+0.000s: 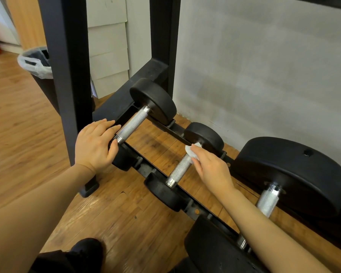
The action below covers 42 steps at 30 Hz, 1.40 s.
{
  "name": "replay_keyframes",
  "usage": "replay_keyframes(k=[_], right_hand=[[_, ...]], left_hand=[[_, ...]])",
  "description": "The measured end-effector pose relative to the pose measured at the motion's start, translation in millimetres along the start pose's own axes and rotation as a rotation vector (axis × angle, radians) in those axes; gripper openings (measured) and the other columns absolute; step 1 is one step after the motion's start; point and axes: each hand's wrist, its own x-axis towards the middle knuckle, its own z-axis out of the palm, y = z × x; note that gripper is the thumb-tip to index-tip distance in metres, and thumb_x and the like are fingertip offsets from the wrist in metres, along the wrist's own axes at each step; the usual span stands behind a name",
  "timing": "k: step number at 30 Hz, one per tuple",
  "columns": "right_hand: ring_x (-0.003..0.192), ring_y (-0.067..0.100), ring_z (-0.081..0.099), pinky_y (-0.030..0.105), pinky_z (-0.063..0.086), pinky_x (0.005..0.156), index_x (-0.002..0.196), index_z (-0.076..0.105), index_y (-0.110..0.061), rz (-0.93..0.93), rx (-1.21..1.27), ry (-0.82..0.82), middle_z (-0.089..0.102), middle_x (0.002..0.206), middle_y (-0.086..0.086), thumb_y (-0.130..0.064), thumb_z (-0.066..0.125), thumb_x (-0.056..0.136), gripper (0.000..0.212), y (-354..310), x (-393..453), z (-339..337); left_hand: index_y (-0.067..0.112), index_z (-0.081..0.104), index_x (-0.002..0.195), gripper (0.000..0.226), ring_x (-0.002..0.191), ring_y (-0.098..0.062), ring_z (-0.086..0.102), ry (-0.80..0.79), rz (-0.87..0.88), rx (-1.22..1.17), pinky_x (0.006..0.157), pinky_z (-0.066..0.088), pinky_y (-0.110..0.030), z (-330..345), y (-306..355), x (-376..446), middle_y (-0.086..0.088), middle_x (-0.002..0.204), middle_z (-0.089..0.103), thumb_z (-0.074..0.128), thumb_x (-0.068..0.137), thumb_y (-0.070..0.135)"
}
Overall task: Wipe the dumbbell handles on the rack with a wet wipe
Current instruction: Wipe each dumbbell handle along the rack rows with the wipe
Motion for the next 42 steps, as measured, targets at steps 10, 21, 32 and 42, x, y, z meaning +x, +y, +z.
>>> replay_keyframes(k=[10, 21, 32, 42], right_hand=[[0.094, 0.026, 0.063, 0.036, 0.051, 0.066, 0.101, 0.073, -0.007, -0.135, -0.240, 0.123, 0.070, 0.109, 0.008, -0.023, 0.048, 0.094, 0.030, 1.1, 1.2, 0.7], [0.111, 0.027, 0.060, 0.034, 0.054, 0.087, 0.116, 0.066, 0.003, -0.103, -0.148, 0.019, 0.067, 0.117, 0.013, -0.005, 0.078, 0.076, 0.043, 0.1, 0.5, 3.3], [0.098, 0.018, 0.062, 0.022, 0.048, 0.092, 0.113, 0.070, -0.003, 0.103, 0.073, 0.074, 0.068, 0.110, 0.005, -0.004, 0.072, 0.083, 0.030, -17.3, -3.7, 3.7], [0.104, 0.018, 0.059, 0.023, 0.050, 0.088, 0.120, 0.067, -0.006, 0.117, 0.155, 0.068, 0.068, 0.112, 0.003, 0.000, 0.072, 0.078, 0.043, -19.9, -8.2, 6.0]], left_hand=[[0.009, 0.064, 0.128, 0.053, 0.124, -0.033, 0.054, 0.030, 0.027, 0.005, 0.104, 0.039, -0.049, -0.6, 0.1, 0.1, -0.012, 0.126, 0.065, 0.036, 0.091, 0.035], [0.010, 0.064, 0.128, 0.053, 0.124, -0.032, 0.054, 0.030, 0.020, -0.001, 0.105, 0.038, -0.048, 1.4, -1.3, -0.3, -0.011, 0.125, 0.065, 0.035, 0.091, 0.036], [0.010, 0.066, 0.125, 0.052, 0.122, -0.032, 0.054, 0.020, 0.025, 0.005, 0.105, 0.038, -0.048, 1.7, -2.0, -0.3, -0.010, 0.123, 0.066, 0.036, 0.091, 0.036], [0.007, 0.068, 0.119, 0.050, 0.120, -0.033, 0.056, 0.039, 0.044, 0.003, 0.103, 0.038, -0.047, 0.4, -1.3, 0.5, -0.012, 0.120, 0.067, 0.037, 0.090, 0.033]])
